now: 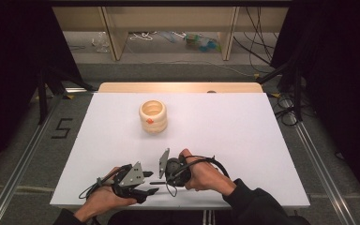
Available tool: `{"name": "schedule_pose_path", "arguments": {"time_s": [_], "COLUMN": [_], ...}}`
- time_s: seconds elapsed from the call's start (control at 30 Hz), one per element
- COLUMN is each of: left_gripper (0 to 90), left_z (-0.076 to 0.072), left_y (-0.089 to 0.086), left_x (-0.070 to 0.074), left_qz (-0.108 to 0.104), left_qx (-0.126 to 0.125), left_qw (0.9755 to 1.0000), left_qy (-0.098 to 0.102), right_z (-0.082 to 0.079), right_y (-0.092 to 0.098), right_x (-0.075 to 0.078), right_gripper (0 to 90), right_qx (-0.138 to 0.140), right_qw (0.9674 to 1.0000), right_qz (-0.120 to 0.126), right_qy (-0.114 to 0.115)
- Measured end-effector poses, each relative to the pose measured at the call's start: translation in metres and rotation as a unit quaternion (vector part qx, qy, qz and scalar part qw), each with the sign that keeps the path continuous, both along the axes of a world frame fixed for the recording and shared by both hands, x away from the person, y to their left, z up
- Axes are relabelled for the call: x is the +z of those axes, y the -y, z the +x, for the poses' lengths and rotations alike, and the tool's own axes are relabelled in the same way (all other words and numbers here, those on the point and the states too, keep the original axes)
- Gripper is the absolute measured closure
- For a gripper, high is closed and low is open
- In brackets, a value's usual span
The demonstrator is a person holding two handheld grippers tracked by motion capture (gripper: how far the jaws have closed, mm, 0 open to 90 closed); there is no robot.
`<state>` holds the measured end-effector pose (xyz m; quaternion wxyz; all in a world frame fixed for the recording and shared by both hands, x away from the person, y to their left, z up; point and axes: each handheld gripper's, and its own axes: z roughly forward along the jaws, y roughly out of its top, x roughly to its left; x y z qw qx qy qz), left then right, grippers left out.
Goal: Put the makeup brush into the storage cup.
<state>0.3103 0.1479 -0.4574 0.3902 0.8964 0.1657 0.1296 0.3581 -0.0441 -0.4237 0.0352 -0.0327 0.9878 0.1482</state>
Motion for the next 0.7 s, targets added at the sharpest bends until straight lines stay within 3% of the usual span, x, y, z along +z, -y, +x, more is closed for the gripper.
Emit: {"name": "schedule_pose_path", "arguments": {"time_s": [0.1,0.13,0.2,0.23,0.47,0.57,0.67,0.7], "left_gripper": [47.9,47.9,49.4,49.5,51.3,51.6,53.3,53.6], "left_z": [-0.0002,0.0000,-0.0010,-0.0006,-0.0010,-0.0012,-0.0014,-0.0021], "left_y": [0.0006,0.0009,0.0024,0.0019,0.0040,0.0044,0.0048,0.0059], "left_x": [-0.0003,-0.0003,-0.0010,0.0000,-0.0006,-0.0011,-0.0015,-0.0024], "left_qz": [-0.002,-0.001,-0.006,0.005,0.019,0.009,0.020,0.012], "left_qx": [-0.002,-0.002,-0.003,-0.010,-0.021,-0.026,-0.032,-0.029], "left_qw": [1.0000,1.0000,1.0000,0.9999,0.9996,0.9996,0.9993,0.9995], "left_qy": [-0.003,-0.002,-0.004,-0.003,0.005,-0.001,0.003,0.000], "right_z": [-0.0037,-0.0011,-0.0021,-0.0017,-0.0008,-0.0029,-0.0043,-0.0035], "right_y": [-0.0002,-0.0012,-0.0017,-0.0021,-0.0027,-0.0031,-0.0038,-0.0045], "right_x": [0.0008,-0.0011,-0.0013,-0.0015,-0.0019,-0.0003,-0.0001,-0.0007], "right_gripper": [84.1,84.1,84.1,84.1,84.1,84.1,84.1,84.1], "right_qx": [-0.019,0.001,-0.002,0.003,0.009,0.008,0.008,0.017], "right_qw": [0.9997,1.0000,1.0000,1.0000,0.9999,0.9999,0.9999,0.9998], "right_qz": [-0.012,0.003,0.002,0.001,0.004,0.005,0.003,0.007], "right_qy": [-0.008,-0.002,-0.006,-0.005,-0.004,-0.006,-0.011,-0.009]}}
